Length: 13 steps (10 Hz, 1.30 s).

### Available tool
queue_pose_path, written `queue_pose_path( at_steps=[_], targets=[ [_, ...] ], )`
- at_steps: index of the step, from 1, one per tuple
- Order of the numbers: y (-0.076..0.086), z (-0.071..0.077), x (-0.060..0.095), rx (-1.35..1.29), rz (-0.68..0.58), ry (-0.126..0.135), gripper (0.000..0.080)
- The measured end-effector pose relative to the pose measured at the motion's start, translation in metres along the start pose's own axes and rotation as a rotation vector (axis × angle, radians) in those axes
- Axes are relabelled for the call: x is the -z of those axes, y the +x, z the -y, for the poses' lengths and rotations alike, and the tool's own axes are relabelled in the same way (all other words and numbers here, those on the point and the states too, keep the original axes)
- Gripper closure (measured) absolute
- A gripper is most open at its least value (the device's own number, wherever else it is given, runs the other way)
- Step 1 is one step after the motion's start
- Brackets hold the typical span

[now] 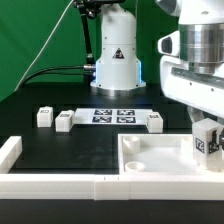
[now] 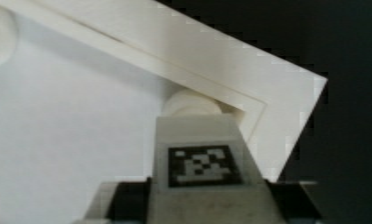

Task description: Assemble one leg

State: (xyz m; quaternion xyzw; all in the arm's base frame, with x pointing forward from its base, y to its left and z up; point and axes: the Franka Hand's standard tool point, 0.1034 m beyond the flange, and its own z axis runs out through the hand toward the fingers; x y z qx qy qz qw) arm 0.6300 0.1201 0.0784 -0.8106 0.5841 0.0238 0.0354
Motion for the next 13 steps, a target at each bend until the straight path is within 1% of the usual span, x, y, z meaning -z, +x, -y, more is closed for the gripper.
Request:
queue_pose_path(
  at_steps=[2, 3, 5, 6, 7, 8, 9, 10, 13],
  targets=[
    [-0.0024, 0.0002, -0.0006, -0.145, 0.008, 0.001, 0.0506],
    [-0.0027, 0.0003, -0.0006, -0.162, 0.012, 0.002, 0.0506],
    [-0.0033, 0.0002, -0.0011, -0.099, 0.013, 0.002, 0.0505],
    [-0.0036, 0.0002, -0.0012, -0.089, 0.013, 0.002, 0.0311],
    [-0.0018, 0.0000, -0.0010, 0.034, 0.011, 0.002, 0.0311],
    [-0.0013, -0.0001, -0.0010, 0.199, 0.011, 0.003, 0.0186],
    [-0.0028, 0.0001, -0.0012, 0.314, 0.011, 0.004, 0.0161],
    [-0.0024, -0.0003, -0.0017, 0.421, 0.010, 0.005, 0.0152],
    [-0.0009, -0.0019, -0.0027, 0.719, 0.010, 0.003, 0.0151]
  ],
)
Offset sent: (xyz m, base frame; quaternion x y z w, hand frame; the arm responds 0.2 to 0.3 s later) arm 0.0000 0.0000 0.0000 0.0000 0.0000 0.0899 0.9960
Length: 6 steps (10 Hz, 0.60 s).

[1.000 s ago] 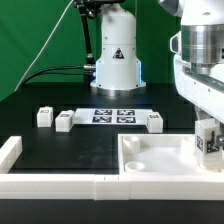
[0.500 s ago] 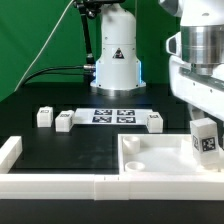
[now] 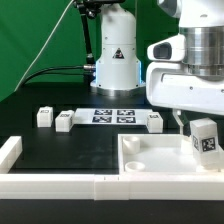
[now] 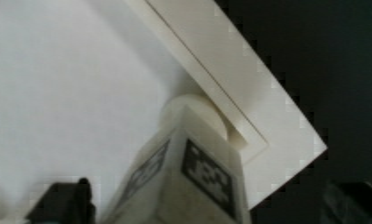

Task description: Assemble one leg

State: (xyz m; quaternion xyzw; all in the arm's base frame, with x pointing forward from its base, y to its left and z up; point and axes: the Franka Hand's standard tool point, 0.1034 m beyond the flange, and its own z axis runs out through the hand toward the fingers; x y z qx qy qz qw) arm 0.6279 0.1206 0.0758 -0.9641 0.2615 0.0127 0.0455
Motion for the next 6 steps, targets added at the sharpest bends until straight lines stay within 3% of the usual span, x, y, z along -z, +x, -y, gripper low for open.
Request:
queue_pose_path(
  at_steps=[5, 6],
  targets=[
    [-0.0003, -0.0002, -0.0002, 0.427, 0.001, 0.000, 0.0151],
    [-0.0003, -0.0001, -0.0003, 0.418, 0.001, 0.000, 0.0198]
  ],
)
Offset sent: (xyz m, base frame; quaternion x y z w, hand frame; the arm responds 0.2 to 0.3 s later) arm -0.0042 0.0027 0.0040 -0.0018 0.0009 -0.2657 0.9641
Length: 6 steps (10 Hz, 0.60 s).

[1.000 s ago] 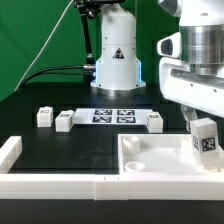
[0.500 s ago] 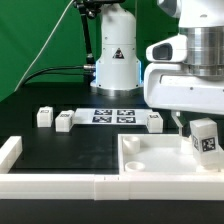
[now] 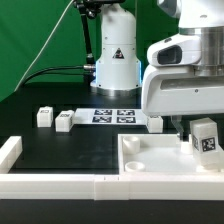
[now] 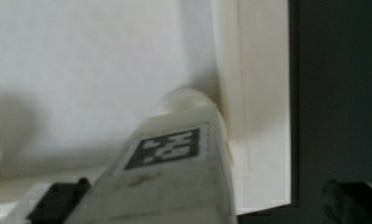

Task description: Assemble one leg

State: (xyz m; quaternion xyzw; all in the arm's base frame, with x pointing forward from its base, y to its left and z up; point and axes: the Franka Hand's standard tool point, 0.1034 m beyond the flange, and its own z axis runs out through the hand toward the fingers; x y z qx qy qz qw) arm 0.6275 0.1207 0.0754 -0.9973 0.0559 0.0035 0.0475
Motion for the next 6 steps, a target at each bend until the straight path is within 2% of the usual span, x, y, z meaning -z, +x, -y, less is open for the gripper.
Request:
queue_pose_path(
  at_steps=[1, 2, 3, 4, 6],
  targets=[
    [0.0000, 0.0000, -0.0001, 0.000, 0.000, 0.000, 0.0198],
    [0.0000, -0.0001, -0.0001, 0.000, 0.000, 0.000, 0.0373],
    [0.0000, -0.0001, -0.0001, 0.000, 0.000, 0.000, 0.0373],
    [0.0000, -0.0003, -0.0001, 0.000, 0.000, 0.000, 0.0509],
    [0.0000, -0.0003, -0.0001, -0.021, 0.000, 0.000, 0.0509]
  ],
)
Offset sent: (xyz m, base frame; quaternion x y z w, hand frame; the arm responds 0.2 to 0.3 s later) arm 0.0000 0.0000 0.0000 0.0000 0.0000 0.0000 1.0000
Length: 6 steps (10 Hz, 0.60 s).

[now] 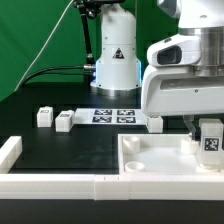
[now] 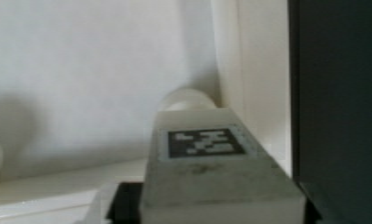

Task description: Assemble one leg

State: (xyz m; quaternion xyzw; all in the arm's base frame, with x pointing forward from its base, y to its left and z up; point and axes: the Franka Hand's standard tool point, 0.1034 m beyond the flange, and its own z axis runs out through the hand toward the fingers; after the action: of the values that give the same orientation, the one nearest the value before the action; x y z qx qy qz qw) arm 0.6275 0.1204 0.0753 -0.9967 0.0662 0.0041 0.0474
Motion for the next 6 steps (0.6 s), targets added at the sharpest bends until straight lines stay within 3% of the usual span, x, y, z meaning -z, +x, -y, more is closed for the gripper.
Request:
queue_pose_path(
  at_steps=[2, 6],
  targets=[
    [0.0001, -0.0004, -0.0003, -0.083, 0.000, 0.000, 0.0509],
    [0.0001, -0.0006, -0.0006, -0.677, -0.004, -0.007, 0.0508]
  ],
)
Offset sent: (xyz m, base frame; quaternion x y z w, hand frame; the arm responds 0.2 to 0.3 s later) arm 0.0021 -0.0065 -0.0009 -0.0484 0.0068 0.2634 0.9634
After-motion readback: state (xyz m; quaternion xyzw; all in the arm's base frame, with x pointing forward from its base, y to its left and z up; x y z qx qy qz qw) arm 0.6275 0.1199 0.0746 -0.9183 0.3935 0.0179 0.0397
